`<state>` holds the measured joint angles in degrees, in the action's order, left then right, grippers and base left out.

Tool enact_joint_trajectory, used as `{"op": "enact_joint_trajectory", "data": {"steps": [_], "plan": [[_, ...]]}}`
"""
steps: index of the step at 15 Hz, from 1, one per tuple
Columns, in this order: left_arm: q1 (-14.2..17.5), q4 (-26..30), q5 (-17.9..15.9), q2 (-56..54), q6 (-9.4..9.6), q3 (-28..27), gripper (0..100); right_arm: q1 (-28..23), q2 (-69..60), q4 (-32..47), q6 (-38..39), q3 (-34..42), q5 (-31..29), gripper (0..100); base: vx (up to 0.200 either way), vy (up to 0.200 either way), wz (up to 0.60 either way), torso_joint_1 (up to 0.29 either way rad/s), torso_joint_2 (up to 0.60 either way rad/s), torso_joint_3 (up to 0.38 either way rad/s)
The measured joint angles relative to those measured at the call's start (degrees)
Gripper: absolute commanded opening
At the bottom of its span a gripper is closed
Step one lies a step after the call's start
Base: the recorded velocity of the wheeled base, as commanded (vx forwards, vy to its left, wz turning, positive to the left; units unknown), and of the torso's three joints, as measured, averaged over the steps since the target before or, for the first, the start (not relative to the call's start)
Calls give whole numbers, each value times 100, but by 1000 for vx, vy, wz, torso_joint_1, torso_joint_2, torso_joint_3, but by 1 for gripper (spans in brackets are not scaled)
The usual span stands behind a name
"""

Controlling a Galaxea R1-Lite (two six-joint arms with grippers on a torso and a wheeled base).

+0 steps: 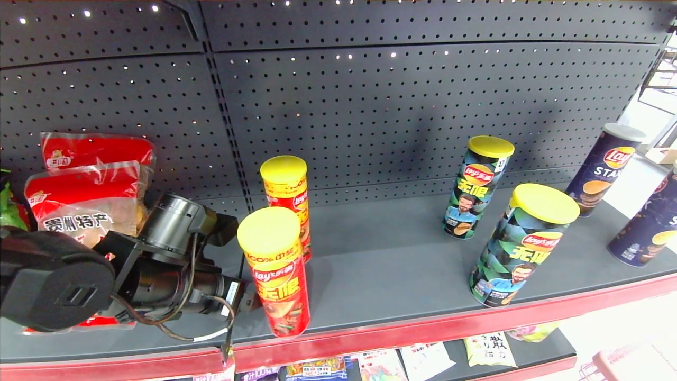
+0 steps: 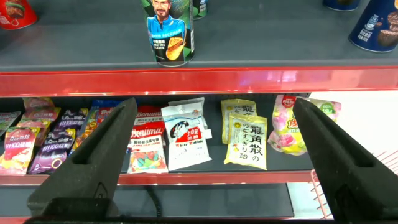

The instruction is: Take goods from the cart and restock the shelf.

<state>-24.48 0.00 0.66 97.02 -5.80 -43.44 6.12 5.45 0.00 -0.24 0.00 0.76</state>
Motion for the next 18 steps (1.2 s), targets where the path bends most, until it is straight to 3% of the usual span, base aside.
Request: {"op": "enact_joint_trajectory", "data": {"steps": [6,10,14,16,18], "plan": [[-44,0,18,9,-5,-22,100,0,0,0,0,0,0,100,0,0,0,0,0,0],[124,11,139,-257,23,59,100,0,0,0,0,0,0,100,0,0,0,0,0,0],[458,315,588,-1536,305,356,100,0,0,0,0,0,2,100,0,0,0,0,0,0],[688,796,605,-2522,469,488,100,0,0,0,2,0,2,100,0,0,0,0,0,0],[1098,1192,390,-3696,613,692,100,0,0,0,0,0,2,100,0,0,0,0,0,0]]}}
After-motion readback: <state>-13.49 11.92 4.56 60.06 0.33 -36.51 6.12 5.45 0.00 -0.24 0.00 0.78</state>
